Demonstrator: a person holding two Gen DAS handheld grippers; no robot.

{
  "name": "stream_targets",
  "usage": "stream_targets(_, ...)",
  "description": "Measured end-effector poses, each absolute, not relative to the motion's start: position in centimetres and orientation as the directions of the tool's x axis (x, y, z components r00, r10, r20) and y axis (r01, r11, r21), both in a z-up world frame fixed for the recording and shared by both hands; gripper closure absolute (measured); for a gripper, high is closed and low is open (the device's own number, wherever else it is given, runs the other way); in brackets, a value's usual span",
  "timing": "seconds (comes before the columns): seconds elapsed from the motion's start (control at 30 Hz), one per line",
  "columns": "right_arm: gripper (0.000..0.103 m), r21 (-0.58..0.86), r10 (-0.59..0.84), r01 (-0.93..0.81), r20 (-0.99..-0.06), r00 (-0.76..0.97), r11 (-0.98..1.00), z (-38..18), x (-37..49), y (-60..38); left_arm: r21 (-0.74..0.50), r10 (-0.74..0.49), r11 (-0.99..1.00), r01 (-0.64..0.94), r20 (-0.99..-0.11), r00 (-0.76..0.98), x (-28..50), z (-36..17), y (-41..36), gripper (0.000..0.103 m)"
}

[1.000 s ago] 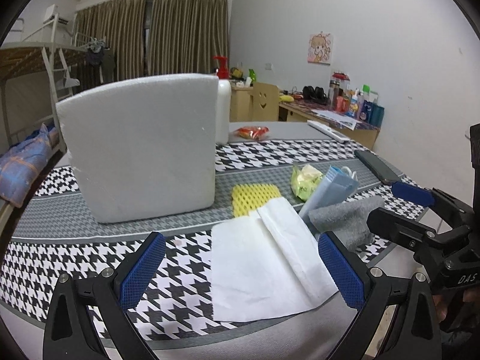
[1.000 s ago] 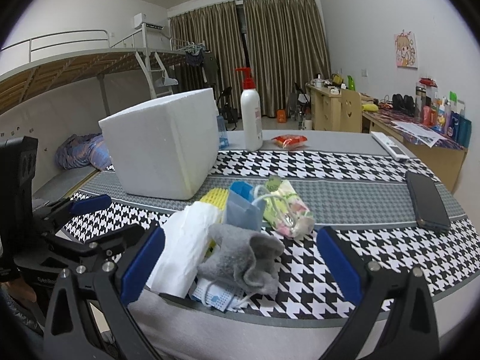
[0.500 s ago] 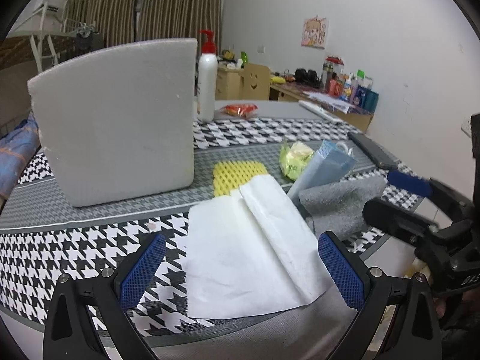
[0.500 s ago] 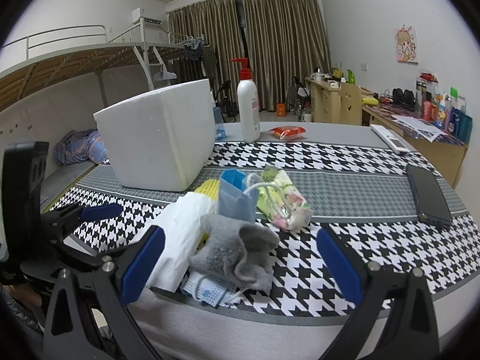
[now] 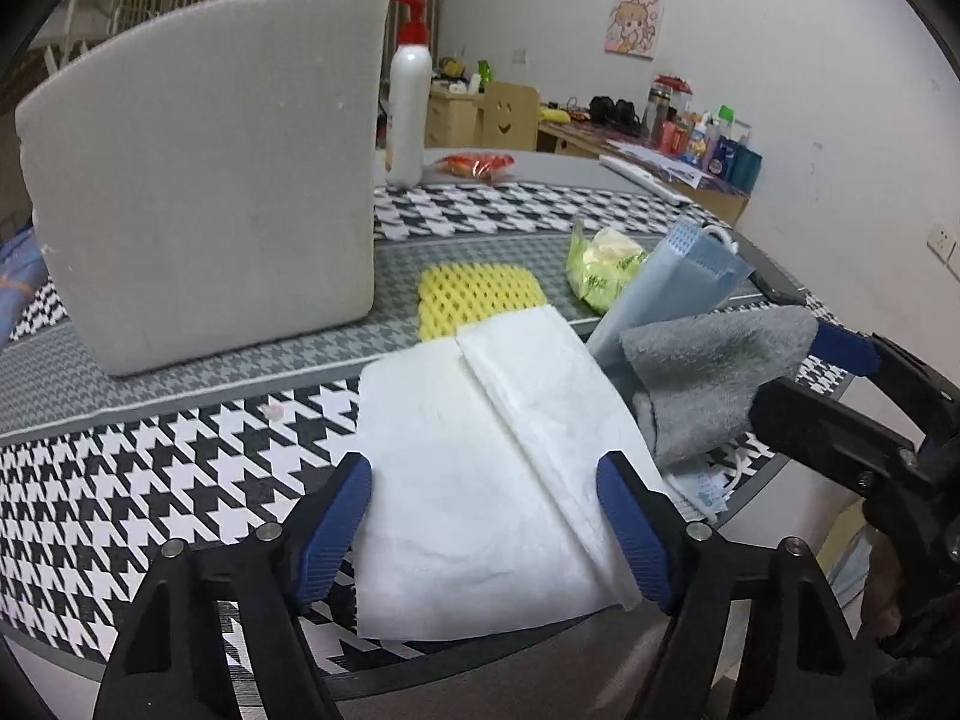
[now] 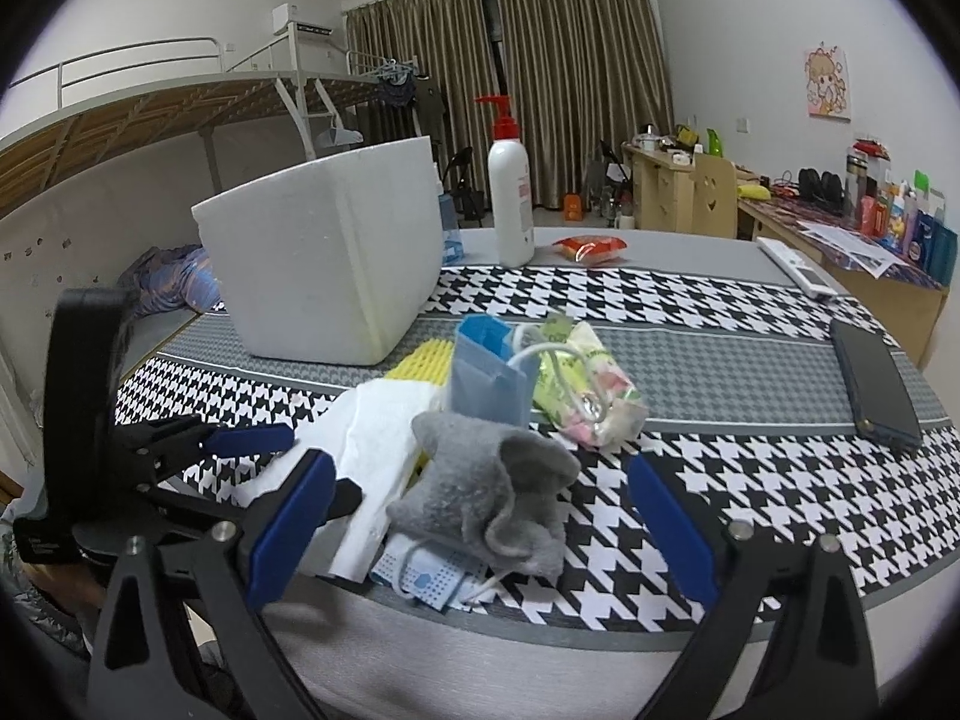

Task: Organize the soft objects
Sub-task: 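Close the left tool on the white tissue while the right tool grasps the grey sock, then lift the white tissue with the left tool while the right tool lifts the grey sock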

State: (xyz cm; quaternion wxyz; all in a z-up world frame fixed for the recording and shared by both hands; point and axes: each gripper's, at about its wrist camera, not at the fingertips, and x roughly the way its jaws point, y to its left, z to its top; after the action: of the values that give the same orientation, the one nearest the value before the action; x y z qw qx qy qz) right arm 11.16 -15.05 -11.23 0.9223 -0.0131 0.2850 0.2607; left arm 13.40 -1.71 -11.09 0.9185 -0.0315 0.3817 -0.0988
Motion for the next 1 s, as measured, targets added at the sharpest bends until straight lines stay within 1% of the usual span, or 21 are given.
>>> stream_targets(0.07, 0.015, 0.133, 0.482, -0.496, -0.540, 0.689, 0.858, -11.4, 11.3, -15.0, -0.125, -0.201, 0.979, 0.159, -0.694, 0.691, 13.4, -11.1, -1.7, 0.031)
stream_targets(0.17, 0.017, 0.133, 0.483, -0.500, -0.550, 0.681, 0.856, -11.7, 11.3, -14.8, -0.119, -0.201, 0.979, 0.165, -0.694, 0.691, 13.3, -11.1, -1.8, 0.033)
stream_targets(0.2, 0.018, 0.134, 0.485, -0.503, -0.552, 0.678, 0.854, -11.7, 11.3, -14.7, -0.116, -0.202, 0.979, 0.169, -0.693, 0.692, 13.2, -11.1, -1.9, 0.036)
stream_targets(0.27, 0.024, 0.134, 0.488, -0.507, -0.557, 0.672, 0.851, -11.9, 11.3, -14.4, -0.123, -0.213, 0.976, 0.178, -0.691, 0.690, 13.1, -11.1, -1.9, 0.045)
stream_targets(0.33, 0.031, 0.130, 0.488, -0.512, -0.564, 0.666, 0.849, -12.0, 11.3, -14.3, -0.129, -0.229, 0.972, 0.195, -0.691, 0.686, 13.2, -11.1, -2.0, 0.056)
stream_targets(0.37, 0.033, 0.127, 0.484, -0.510, -0.566, 0.667, 0.851, -12.0, 11.3, -14.3, -0.127, -0.233, 0.971, 0.202, -0.691, 0.684, 13.2, -11.1, -2.1, 0.059)
stream_targets(0.43, 0.036, 0.115, 0.470, -0.501, -0.568, 0.675, 0.858, -12.1, 11.2, -14.3, -0.134, -0.253, 0.965, 0.224, -0.691, 0.677, 13.2, -11.1, -2.4, 0.069)
stream_targets(0.5, 0.049, 0.120, 0.464, -0.490, -0.568, 0.679, 0.864, -12.1, 11.3, -14.5, -0.135, -0.259, 0.963, 0.231, -0.691, 0.675, 13.2, -11.1, -2.6, 0.074)
stream_targets(0.53, 0.058, 0.123, 0.465, -0.489, -0.571, 0.677, 0.864, -12.1, 11.3, -14.6, -0.147, -0.271, 0.960, 0.237, -0.691, 0.671, 13.2, -11.1, -2.5, 0.078)
stream_targets(0.57, 0.063, 0.124, 0.463, -0.487, -0.572, 0.677, 0.864, -12.2, 11.4, -14.8, -0.157, -0.280, 0.958, 0.240, -0.690, 0.667, 13.3, -11.1, -2.6, 0.080)
stream_targets(0.6, 0.065, 0.122, 0.461, -0.486, -0.573, 0.677, 0.866, -12.2, 11.4, -14.8, -0.167, -0.291, 0.955, 0.245, -0.690, 0.663, 13.3, -11.1, -2.5, 0.083)
stream_targets(0.67, 0.073, 0.122, 0.463, -0.488, -0.574, 0.675, 0.864, -12.2, 11.4, -14.8, -0.161, -0.289, 0.955, 0.249, -0.688, 0.665, 13.2, -11.0, -2.7, 0.085)
stream_targets(0.77, 0.081, 0.124, 0.471, -0.495, -0.568, 0.675, 0.860, -12.0, 11.3, -14.8, -0.153, -0.284, 0.957, 0.248, -0.682, 0.674, 13.1, -10.9, -2.8, 0.089)
stream_targets(0.87, 0.085, 0.134, 0.483, -0.500, -0.553, 0.679, 0.856, -11.6, 11.2, -15.1, -0.160, -0.287, 0.957, 0.244, -0.668, 0.687, 12.9, -10.4, -2.4, 0.092)
stream_targets(1.0, 0.091, 0.143, 0.499, -0.508, -0.532, 0.684, 0.850, -10.9, 10.9, -15.4, -0.154, -0.284, 0.958, 0.244, -0.654, 0.702, 12.7, -10.0, -2.2, 0.093)
